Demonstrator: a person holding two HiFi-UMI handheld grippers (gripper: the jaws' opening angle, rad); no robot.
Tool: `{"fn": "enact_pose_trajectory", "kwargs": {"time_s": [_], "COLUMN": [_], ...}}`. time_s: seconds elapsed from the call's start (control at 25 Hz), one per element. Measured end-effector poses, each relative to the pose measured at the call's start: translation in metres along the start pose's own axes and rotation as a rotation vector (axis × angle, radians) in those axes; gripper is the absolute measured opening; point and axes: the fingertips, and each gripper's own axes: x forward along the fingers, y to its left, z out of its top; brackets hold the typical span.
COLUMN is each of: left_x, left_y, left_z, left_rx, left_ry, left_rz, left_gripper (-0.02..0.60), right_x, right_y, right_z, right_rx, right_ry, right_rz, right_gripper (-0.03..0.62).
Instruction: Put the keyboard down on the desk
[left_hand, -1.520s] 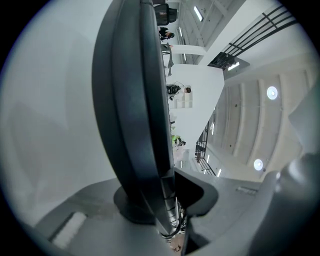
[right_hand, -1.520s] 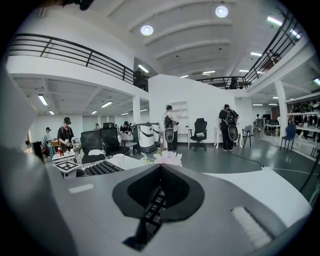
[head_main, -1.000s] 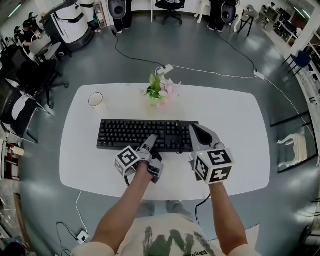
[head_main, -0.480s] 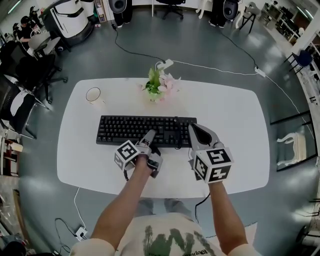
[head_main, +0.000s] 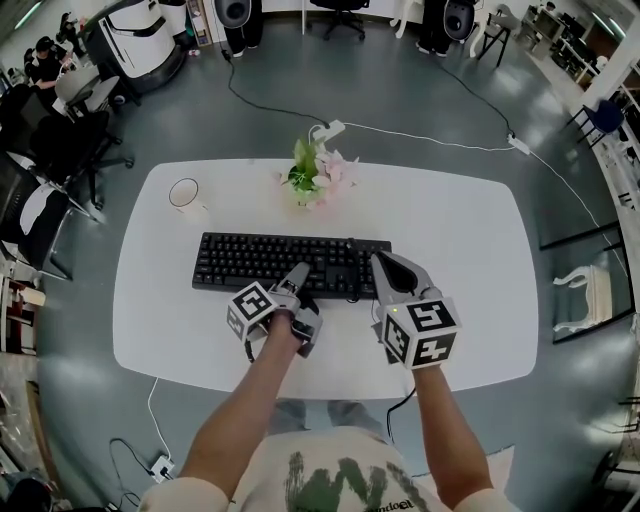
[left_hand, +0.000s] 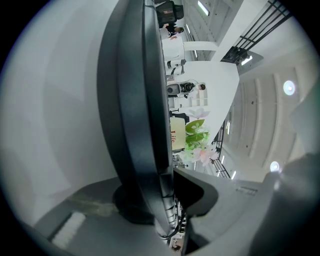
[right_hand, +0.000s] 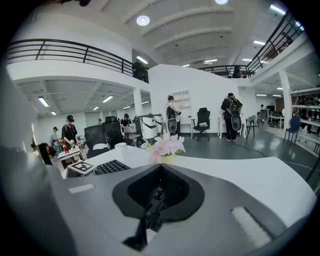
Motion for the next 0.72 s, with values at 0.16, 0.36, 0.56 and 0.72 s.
{"fn": "enact_pose_trajectory", "kwargs": {"time_s": [0.16,0.36,0.56,0.72], "left_x": [0.0,0.0,0.0,0.001], "left_y": [-0.003,-0.005,-0.011,-0.012], "left_z": [0.0,0.0,0.0,0.003], "left_rx": [0.001,-0.007,-0.04,-0.094], "left_ry": [0.001,0.002,-0.005,-0.017], "left_rz": [-0.014,-0.022,-0.048,-0.038], "left_gripper": [0.106,0.127,0.199,0.303], "right_x": [0.0,0.001,0.002,0.002], "right_y": [0.0,-0.001,-0.003,-0.001], "right_z": [0.001,0.0,-0.001,-0.002], "right_rx": [0.004,0.007,0.013,0.017], "right_ry": [-0.002,0.0,-0.001,-0.001], "right_rz": [0.001,0.004,0.006,0.011], "right_gripper": [-0.002,-0.001,-0.001,-0.001]}}
